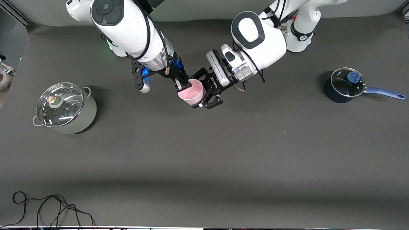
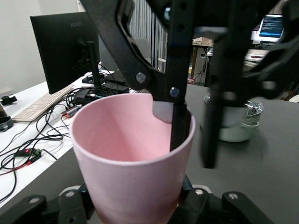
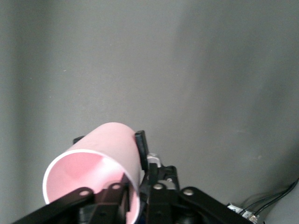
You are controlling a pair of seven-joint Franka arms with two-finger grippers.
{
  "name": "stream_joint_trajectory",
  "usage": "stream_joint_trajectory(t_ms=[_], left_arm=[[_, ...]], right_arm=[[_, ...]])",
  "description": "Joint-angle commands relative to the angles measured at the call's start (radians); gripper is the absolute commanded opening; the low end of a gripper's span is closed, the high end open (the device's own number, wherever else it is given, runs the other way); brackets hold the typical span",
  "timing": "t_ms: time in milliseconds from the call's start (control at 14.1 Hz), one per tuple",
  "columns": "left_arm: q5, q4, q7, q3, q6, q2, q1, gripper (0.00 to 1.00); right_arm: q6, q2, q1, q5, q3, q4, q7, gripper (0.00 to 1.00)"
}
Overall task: Transfer pink cup from left to right arm
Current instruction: 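Close the right gripper on the cup's rim beside the left gripper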
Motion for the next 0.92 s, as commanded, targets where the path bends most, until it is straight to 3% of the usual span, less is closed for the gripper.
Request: stream_joint_trajectory(t_ms=[0, 355, 709, 851], left_arm=[[-0.018, 0.001, -0.007, 0.006, 0.006, -0.009, 0.002, 0.44], [-0.018, 0.000, -0.007, 0.007, 0.004, -0.009, 0.004, 0.55], [-0.017, 0.000, -0.010, 0.015, 0.007, 0.003, 0.007, 0.96], [-0.015, 0.000, -0.008, 0.017, 0.006, 0.007, 0.010, 0.98]], right_arm=[[-0.018, 0.014, 0.012, -0.012, -0.006, 0.029, -0.018, 0.00], [-0.018, 0.014, 0.009, -0.009, -0.006, 0.029, -0.048, 0.00], [-0.020, 0.012, -0.003, -0.014, -0.017, 0.023, -0.196, 0.00], [-0.021, 0.012, -0.019, -0.046, -0.023, 0.011, -0.306, 0.00]])
